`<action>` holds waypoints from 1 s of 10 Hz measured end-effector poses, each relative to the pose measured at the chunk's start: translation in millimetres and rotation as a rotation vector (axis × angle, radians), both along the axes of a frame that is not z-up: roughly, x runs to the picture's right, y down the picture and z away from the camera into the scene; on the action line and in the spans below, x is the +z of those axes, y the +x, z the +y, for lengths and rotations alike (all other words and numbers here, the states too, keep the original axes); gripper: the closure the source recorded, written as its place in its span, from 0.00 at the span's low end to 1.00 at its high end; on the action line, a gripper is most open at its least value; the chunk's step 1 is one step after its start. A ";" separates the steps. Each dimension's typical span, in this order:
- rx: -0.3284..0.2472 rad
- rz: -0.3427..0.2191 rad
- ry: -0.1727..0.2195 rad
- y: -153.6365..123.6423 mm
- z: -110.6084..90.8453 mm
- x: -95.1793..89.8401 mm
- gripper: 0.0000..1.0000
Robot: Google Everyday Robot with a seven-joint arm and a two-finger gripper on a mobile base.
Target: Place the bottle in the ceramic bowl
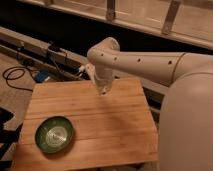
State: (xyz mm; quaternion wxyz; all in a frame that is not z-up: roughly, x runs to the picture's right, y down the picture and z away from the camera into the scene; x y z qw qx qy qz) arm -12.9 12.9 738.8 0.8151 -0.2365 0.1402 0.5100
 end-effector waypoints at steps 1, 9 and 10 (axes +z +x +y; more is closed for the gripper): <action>-0.032 -0.022 0.012 -10.9 9.6 -10.5 0.99; -0.231 -0.118 0.073 -95.3 122.0 -94.4 0.99; -0.232 -0.120 0.073 -96.5 122.1 -94.6 0.99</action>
